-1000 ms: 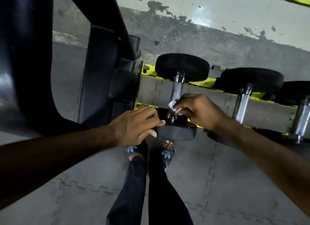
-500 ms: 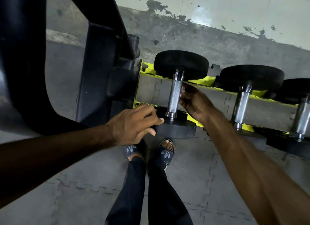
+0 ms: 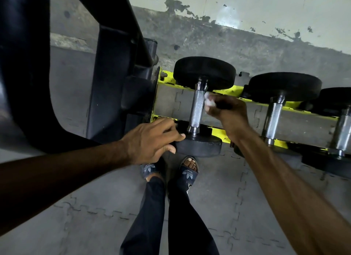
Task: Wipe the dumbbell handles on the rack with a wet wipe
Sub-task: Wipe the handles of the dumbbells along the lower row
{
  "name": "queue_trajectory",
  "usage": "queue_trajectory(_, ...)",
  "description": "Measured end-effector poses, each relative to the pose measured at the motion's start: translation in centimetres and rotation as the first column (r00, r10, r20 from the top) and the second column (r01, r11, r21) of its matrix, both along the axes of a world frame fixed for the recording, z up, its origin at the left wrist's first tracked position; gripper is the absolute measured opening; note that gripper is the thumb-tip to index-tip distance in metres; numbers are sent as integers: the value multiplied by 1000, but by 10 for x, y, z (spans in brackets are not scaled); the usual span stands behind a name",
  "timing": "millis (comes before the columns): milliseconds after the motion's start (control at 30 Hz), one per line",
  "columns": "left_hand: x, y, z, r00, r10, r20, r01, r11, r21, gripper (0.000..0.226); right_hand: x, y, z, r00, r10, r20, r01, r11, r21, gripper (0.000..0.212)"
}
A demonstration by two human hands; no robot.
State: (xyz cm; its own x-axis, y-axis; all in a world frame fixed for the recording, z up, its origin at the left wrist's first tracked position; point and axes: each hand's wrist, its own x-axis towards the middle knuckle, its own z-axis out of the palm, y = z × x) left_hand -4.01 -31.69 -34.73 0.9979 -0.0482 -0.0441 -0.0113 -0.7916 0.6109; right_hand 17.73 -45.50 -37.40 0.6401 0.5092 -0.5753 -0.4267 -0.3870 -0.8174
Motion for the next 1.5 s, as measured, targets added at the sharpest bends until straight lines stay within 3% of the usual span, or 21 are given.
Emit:
queue_trajectory(100, 1, 0, 1, 1000, 2, -1, -2, 1000, -12, 32, -3, -21, 2, 925, 367, 101, -351, 925, -148, 29)
queue_trajectory(167, 1, 0, 1, 1000, 4, 0, -4, 1000, -14, 31, -3, -19, 4, 903, 408, 137, -384, 908, -169, 25)
queue_trajectory(267, 2, 1, 1, 1000, 3, -3, -3, 1000, -12, 31, -1, 4, 4, 979, 113, 167, -100, 991, -89, 23)
queue_trajectory(333, 2, 1, 1, 1000, 0, 1, 0, 1000, -11, 31, 0, 16, 1, 980, -65, 190, 75, 996, -46, 23)
queue_trajectory(467, 3, 1, 3, 1000, -8, -2, 8, 1000, -10, 34, -13, 9, 1, 986, 39, 160, -13, 987, -157, 12)
queue_trajectory(533, 3, 1, 4, 1000, -11, 8, 11, 1000, -9, 34, -18, 9, 8, 995, 61, 84, -43, 978, -205, 16)
queue_trajectory(600, 3, 1, 3, 1000, -6, 15, 7, 1000, -14, 33, -13, 22, 10, 995, -86, -58, 73, 976, -203, 21)
queue_trajectory(700, 2, 0, 2, 1000, 1, 19, -1, 1000, -9, 31, 0, 45, 2, 886, -314, -342, 253, 944, -210, 20)
queue_trajectory(800, 2, 0, 1, 1000, 5, 9, -5, 1000, -5, 30, 5, 53, 3, 827, -348, -442, 263, 934, -242, 17)
queue_trajectory(867, 2, 0, 2, 1000, 5, 6, -5, 1000, -3, 30, -3, 51, 9, 871, -375, -317, 304, 919, -250, 16)
queue_trajectory(933, 2, 0, 2, 1000, 0, 5, 0, 1000, -1, 31, -16, 42, 17, 945, -327, 23, 326, 933, -150, 18)
queue_trajectory(967, 2, 0, 3, 1000, -5, 2, 5, 1000, 3, 32, -23, 35, 17, 947, -220, 232, 243, 967, -78, 16)
queue_trajectory(1000, 3, 0, 3, 1000, -12, 0, 12, 1000, 10, 32, -28, 29, 16, 892, -66, 448, 97, 994, -45, 15)
queue_trajectory(1033, 3, 1, 3, 1000, -19, -2, 19, 1000, 17, 31, -30, 25, 14, 754, 117, 647, -74, 993, -94, 20)
queue_trajectory(1067, 4, 1, 2, 1000, -24, -2, 24, 999, 24, 30, -28, 23, 9, 544, 300, 784, -207, 953, -221, 29)
queue_trajectory(1133, 4, 1, 2, 1000, -26, 2, 26, 999, 24, 26, -23, 27, 4, 118, 572, 812, -222, 812, -540, 41)
queue_trajectory(1167, 4, 1, 2, 1000, -24, 4, 24, 1000, 21, 25, -23, 31, 3, -12, 652, 758, -166, 746, -645, 42)
queue_trajectory(1267, 3, 0, 2, 1000, -16, 0, 16, 1000, 25, 25, -27, 43, 17, -215, 810, 545, -175, 517, -838, 31)
queue_trajectory(1400, 1, -3, 1, 1000, 11, -13, -10, 1000, 25, 29, -10, 47, 31, -437, 860, 264, -458, 40, -888, 25)
queue_trajectory(1433, 1, -4, 1, 1000, 17, -14, -16, 1000, 23, 29, -5, 49, 35, -469, 848, 249, -488, -14, -873, 25)
queue_trajectory(1500, 0, -4, 1, 1000, 24, -12, -24, 1000, 14, 28, 5, 54, 36, -490, 831, 264, -480, -5, -877, 25)
